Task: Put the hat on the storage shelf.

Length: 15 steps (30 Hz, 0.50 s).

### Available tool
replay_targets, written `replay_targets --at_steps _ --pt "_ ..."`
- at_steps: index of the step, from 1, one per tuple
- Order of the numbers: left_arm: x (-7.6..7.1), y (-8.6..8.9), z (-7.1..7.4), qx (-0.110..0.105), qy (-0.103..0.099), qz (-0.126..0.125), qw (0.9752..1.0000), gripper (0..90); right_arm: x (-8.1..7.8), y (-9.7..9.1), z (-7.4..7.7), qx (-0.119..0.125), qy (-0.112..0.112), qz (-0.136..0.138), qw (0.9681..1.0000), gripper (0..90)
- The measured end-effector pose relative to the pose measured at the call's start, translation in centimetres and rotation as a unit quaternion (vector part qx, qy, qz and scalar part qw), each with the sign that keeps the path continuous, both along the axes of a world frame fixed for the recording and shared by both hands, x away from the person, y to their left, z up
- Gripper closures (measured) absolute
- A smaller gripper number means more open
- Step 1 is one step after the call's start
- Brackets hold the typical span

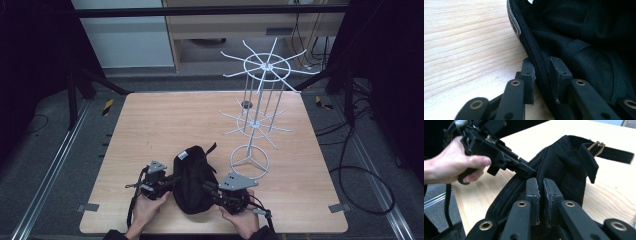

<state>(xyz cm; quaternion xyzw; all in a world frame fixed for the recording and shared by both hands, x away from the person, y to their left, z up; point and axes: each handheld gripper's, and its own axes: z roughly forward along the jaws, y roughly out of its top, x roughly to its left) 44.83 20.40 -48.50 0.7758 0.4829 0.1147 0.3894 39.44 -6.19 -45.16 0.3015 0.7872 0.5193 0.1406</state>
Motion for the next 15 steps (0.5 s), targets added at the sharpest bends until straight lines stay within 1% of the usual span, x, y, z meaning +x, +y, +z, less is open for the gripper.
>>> replay_targets --at_steps 1,2,3,4,5,6,8,10,11,12,13,14,15 --pt "0.0 0.0 0.0 0.0 0.0 0.0 1.0 67.9 0.0 0.0 0.0 0.0 0.0 0.0 1.0 83.5" --pt "0.0 0.2 0.1 -0.003 -0.001 0.001 1.0 64.0 -0.1 0.0 0.0 -0.008 -0.004 -0.004 0.9999 83.5" --pt "0.0 0.3 0.2 -0.005 -0.002 0.001 1.0 64.0 -0.1 0.0 0.0 -0.008 -0.004 -0.004 0.9999 83.5" --pt "0.0 0.6 0.4 -0.012 -0.001 0.002 0.9999 60.7 -0.1 0.0 -0.1 -0.011 -0.005 -0.005 0.9999 83.4" --pt "-0.1 1.2 1.0 -0.024 -0.004 0.006 0.9997 58.3 -0.1 0.1 -0.2 -0.015 -0.004 -0.009 0.9998 83.4" --pt "-0.2 1.4 1.3 -0.026 -0.008 0.006 0.9996 56.8 -0.2 0.1 -0.3 -0.019 -0.005 -0.009 0.9998 83.4" --pt "-0.5 1.9 2.1 -0.027 -0.023 0.012 0.9993 54.3 -0.2 0.2 -0.3 -0.023 -0.005 -0.014 0.9996 83.5" --pt "-1.1 2.4 3.0 -0.037 -0.039 0.015 0.9984 52.2 -0.2 0.2 -0.3 -0.024 -0.004 -0.016 0.9996 83.3" --pt "-1.1 2.4 3.0 -0.037 -0.039 0.015 0.9984 51.4 -0.1 0.1 -0.3 -0.024 -0.004 -0.017 0.9995 83.3" --pt "-1.5 2.6 3.8 -0.054 -0.047 0.01 0.9974 50.6 -0.1 0.1 -0.3 -0.025 -0.004 -0.019 0.9995 83.2" --pt "-1.8 2.4 4.4 -0.062 -0.054 0.005 0.9966 49.6 -0.1 0.1 -0.4 -0.024 -0.002 -0.019 0.9996 82.9" --pt "-1.9 2.3 4.7 -0.065 -0.058 0.003 0.9962 48.3 -0.1 0.1 -0.5 -0.024 0.001 -0.018 0.9996 82.6" --pt "-1.9 2.3 4.7 -0.065 -0.058 0.003 0.9962 47.6 -0.1 0.1 -0.5 -0.024 0.001 -0.017 0.9996 82.4"
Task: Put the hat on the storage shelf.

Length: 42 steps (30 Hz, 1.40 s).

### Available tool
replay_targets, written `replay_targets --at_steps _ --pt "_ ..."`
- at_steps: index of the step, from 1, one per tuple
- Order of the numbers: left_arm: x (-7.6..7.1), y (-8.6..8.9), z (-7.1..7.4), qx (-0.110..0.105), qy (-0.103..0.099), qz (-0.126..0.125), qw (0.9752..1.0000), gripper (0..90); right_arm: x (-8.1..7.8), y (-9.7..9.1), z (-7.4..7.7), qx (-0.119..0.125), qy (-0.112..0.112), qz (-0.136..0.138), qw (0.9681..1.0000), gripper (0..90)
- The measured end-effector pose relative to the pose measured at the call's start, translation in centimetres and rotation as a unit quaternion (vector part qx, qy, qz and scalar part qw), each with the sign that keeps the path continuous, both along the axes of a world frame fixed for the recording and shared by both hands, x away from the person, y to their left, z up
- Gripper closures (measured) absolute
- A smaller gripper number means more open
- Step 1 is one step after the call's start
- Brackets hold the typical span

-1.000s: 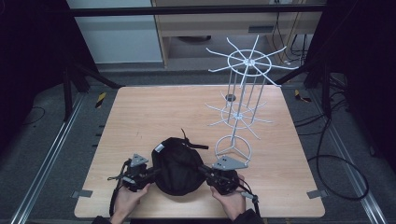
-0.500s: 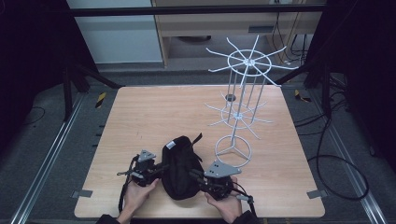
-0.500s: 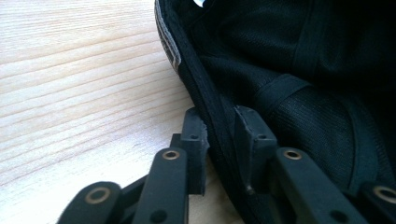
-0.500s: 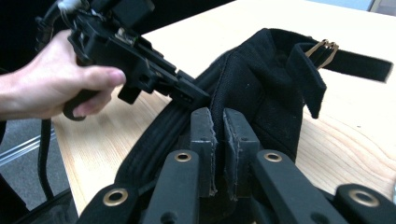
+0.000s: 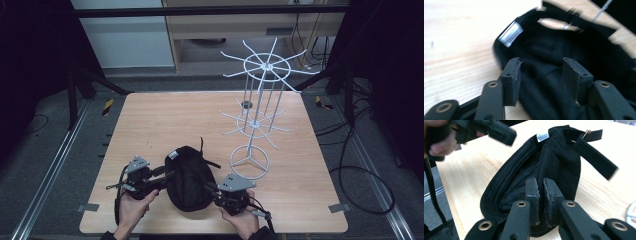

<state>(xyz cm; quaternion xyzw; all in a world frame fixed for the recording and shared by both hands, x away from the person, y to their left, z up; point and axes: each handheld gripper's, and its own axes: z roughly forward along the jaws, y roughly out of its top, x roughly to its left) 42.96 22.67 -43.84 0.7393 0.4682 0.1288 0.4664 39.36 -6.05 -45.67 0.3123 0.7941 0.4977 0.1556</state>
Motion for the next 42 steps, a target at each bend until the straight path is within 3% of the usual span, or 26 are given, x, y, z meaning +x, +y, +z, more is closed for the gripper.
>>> replay_targets --at_steps 3,9,16,22,28,33,37,42 --pt "-0.3 -1.2 1.3 -0.016 -0.018 -0.016 0.9996 44.5 -0.1 0.1 -0.1 0.001 0.001 0.004 1.0 81.1" --pt "0.1 -3.4 2.0 -0.031 -0.017 -0.036 0.9987 41.0 -0.1 0.2 -0.1 0.001 0.0 0.01 1.0 80.4" --pt "0.4 -5.0 1.9 -0.022 -0.017 -0.046 0.9986 37.8 -0.2 0.3 -0.1 0.0 0.0 0.014 0.9999 81.1" --pt "0.9 -6.6 1.5 -0.02 -0.003 -0.056 0.9982 37.4 -0.2 0.5 -0.2 -0.001 -0.001 0.021 0.9998 81.3" --pt "1.5 -7.1 0.9 -0.01 0.013 -0.043 0.9989 50.5 -0.4 0.7 -0.2 -0.003 -0.001 0.028 0.9996 81.2" --pt "1.4 -6.8 0.8 -0.024 0.028 -0.047 0.9982 67.4 -0.3 0.8 -0.3 0.0 0.003 0.035 0.9994 79.1" --pt "1.2 -6.8 0.8 -0.028 0.028 -0.058 0.9976 77.7 -0.4 0.8 -0.1 0.015 0.006 0.049 0.9987 70.8" --pt "0.8 -6.6 1.2 -0.036 0.017 -0.064 0.9972 81.9 -0.6 -0.4 0.7 0.042 0.003 0.065 0.997 63.5"
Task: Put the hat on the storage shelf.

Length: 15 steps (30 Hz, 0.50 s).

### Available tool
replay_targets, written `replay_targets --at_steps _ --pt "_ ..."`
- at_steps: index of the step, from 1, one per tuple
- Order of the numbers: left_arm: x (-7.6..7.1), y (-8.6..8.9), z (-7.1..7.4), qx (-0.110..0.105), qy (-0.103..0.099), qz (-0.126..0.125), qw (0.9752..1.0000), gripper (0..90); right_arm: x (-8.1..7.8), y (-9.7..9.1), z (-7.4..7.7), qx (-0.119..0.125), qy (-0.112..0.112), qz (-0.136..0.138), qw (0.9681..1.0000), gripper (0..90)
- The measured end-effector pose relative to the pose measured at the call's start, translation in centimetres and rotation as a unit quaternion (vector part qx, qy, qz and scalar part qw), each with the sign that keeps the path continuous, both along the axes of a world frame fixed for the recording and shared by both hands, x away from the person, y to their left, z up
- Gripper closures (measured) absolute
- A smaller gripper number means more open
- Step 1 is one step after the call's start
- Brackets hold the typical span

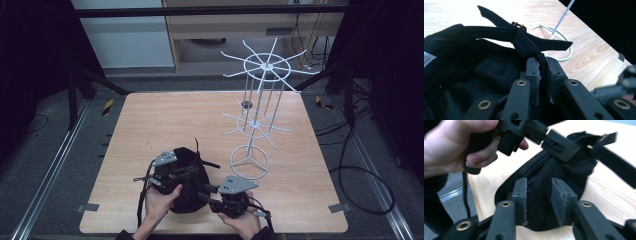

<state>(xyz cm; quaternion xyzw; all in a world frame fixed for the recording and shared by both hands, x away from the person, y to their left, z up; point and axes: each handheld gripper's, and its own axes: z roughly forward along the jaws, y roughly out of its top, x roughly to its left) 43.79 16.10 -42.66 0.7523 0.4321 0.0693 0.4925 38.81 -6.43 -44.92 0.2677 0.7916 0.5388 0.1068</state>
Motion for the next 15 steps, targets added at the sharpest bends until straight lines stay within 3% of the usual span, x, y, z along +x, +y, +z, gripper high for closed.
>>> replay_targets --at_steps 3,7,12,15 --pt "-0.3 0.3 0.5 -0.013 -0.011 -0.005 0.9998 83.0 0.1 -1.7 0.7 0.024 -0.006 -0.012 0.9996 60.5" --pt "-0.7 0.4 1.1 -0.02 -0.026 -0.012 0.9994 83.3 0.6 -3.0 0.6 0.023 -0.004 -0.035 0.9991 58.9" --pt "-1.3 0.5 2.2 -0.033 -0.042 -0.018 0.9984 83.5 0.8 -2.9 -0.3 0.012 0.008 -0.032 0.9994 55.4" --pt "-2.0 0.6 3.2 -0.043 -0.062 -0.022 0.9969 83.6 0.8 -2.1 -0.7 0.007 0.012 -0.019 0.9997 49.5"
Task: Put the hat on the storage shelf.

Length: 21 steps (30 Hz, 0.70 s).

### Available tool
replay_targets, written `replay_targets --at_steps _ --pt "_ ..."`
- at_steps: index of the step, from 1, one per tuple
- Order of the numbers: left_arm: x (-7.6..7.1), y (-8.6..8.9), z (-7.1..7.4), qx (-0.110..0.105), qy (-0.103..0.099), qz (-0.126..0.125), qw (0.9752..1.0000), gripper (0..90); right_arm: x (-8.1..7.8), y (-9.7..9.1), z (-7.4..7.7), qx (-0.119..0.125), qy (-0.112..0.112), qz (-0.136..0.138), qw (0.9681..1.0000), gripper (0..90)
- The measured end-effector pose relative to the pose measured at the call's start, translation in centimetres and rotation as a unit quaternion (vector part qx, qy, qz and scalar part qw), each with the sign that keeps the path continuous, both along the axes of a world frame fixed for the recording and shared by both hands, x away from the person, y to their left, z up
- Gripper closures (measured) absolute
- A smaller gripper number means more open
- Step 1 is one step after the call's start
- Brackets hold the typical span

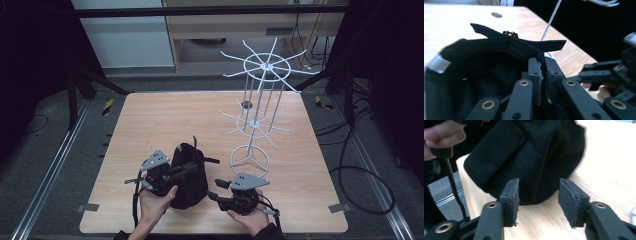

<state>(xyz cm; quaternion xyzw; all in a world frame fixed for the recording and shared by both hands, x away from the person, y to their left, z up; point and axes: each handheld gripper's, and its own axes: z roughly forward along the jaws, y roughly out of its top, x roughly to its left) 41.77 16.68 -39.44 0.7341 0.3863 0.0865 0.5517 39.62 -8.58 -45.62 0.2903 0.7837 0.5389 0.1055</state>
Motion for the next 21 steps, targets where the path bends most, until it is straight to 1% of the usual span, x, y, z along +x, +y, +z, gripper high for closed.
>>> replay_targets --at_steps 2,3,4,7,8,9,11,12,14,15,16,18,19,20,21 --pt "-0.3 0.0 0.5 -0.005 -0.009 -0.006 0.9999 83.7 -0.1 0.2 0.0 0.007 0.0 0.007 0.9999 46.6" --pt "-0.3 0.0 0.5 -0.005 -0.009 -0.006 0.9999 83.7 -0.1 0.2 0.0 0.007 0.0 0.007 0.9999 46.6" --pt "-0.6 0.0 0.8 -0.007 -0.014 -0.008 0.9998 83.7 -0.1 0.2 0.2 0.017 -0.003 0.014 0.9998 44.9" --pt "-0.9 -0.1 1.2 -0.014 -0.022 -0.014 0.9996 83.8 -0.1 0.2 0.4 0.028 -0.004 0.022 0.9994 44.2" --pt "-0.9 -0.1 1.2 -0.014 -0.022 -0.014 0.9996 83.8 -0.1 0.2 0.4 0.028 -0.004 0.022 0.9994 44.2" --pt "-1.1 -0.2 1.3 -0.015 -0.024 -0.016 0.9995 83.8 -0.1 0.3 0.4 0.035 0.001 0.031 0.9989 46.3" --pt "-1.2 -0.5 1.3 -0.015 -0.027 -0.022 0.9993 83.8 -0.1 0.4 0.3 0.035 0.006 0.043 0.9984 57.5" --pt "-1.3 -0.5 1.3 -0.014 -0.028 -0.023 0.9992 83.8 -0.1 0.6 0.3 0.031 0.007 0.047 0.9984 64.5" --pt "-1.3 -0.5 1.3 -0.015 -0.029 -0.025 0.9992 83.8 -0.1 0.7 0.4 0.02 0.007 0.05 0.9985 79.2" --pt "-1.3 -0.5 1.3 -0.015 -0.029 -0.025 0.9992 83.8 -0.1 0.7 0.4 0.02 0.007 0.05 0.9985 79.2" --pt "-1.3 -0.5 1.3 -0.016 -0.03 -0.025 0.9991 83.8 -0.2 0.7 0.6 0.018 0.003 0.047 0.9987 85.8" --pt "-1.3 -0.3 1.4 -0.018 -0.035 -0.023 0.999 83.8 -0.2 0.7 0.8 0.016 0.0 0.044 0.9989 86.5" --pt "-1.3 -0.2 1.5 -0.019 -0.036 -0.022 0.9989 83.7 -0.3 0.7 1.0 0.009 -0.009 0.039 0.9992 87.0" --pt "-1.4 0.0 1.6 -0.015 -0.044 -0.018 0.9988 83.7 -0.3 0.6 1.4 -0.002 -0.023 0.032 0.9992 87.2" --pt "-1.4 0.1 1.6 -0.011 -0.047 -0.014 0.9987 83.8 -0.3 0.5 1.6 -0.006 -0.027 0.029 0.9992 87.2"
